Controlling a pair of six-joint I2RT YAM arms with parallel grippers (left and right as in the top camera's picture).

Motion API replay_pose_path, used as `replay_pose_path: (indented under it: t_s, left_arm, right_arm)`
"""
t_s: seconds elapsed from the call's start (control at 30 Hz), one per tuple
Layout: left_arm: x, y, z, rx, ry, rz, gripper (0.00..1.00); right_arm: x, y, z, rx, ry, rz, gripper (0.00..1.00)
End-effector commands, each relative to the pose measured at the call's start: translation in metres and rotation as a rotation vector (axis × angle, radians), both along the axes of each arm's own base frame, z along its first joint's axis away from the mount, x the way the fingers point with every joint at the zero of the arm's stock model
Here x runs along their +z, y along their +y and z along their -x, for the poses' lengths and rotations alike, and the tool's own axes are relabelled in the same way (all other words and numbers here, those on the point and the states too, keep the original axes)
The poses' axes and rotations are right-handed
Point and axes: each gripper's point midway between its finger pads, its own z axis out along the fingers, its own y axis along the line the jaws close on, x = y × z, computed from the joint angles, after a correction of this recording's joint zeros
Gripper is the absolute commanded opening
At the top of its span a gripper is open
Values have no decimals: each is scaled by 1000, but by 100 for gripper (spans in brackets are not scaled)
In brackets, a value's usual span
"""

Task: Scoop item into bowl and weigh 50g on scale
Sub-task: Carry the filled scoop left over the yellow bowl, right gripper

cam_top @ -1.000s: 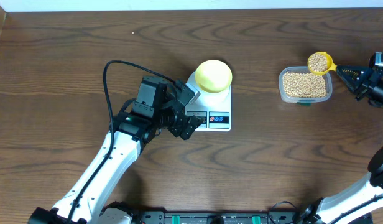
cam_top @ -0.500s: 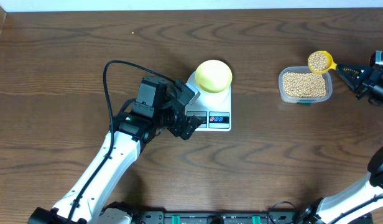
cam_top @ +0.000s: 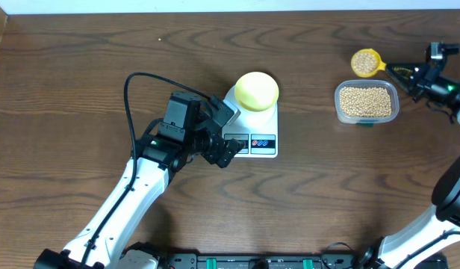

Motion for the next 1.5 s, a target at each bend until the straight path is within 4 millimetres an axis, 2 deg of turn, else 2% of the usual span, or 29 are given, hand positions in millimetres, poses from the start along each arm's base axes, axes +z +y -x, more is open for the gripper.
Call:
replay_pose_path:
  t_s: [0.0,0.3,0.73,1.1,1.47]
  left_arm:
    - [-5,0,3,-17,13,-1,92]
    - [-5,0,3,-17,13,-1,92]
    - [-5,0,3,-17,13,-1,92]
    - [-5,0,3,-17,13,-1,92]
    - [-5,0,3,-17,13,-1,92]
  right_arm:
    - [-2,12,-5,23,76,-53,1]
    - [3,31,-16,46,78,-43,1]
    - [0,65,-19,98,114,-36,1]
    - [-10,114,-24,144,149,13,1]
    - [-14,169,-18,232,150,47,1]
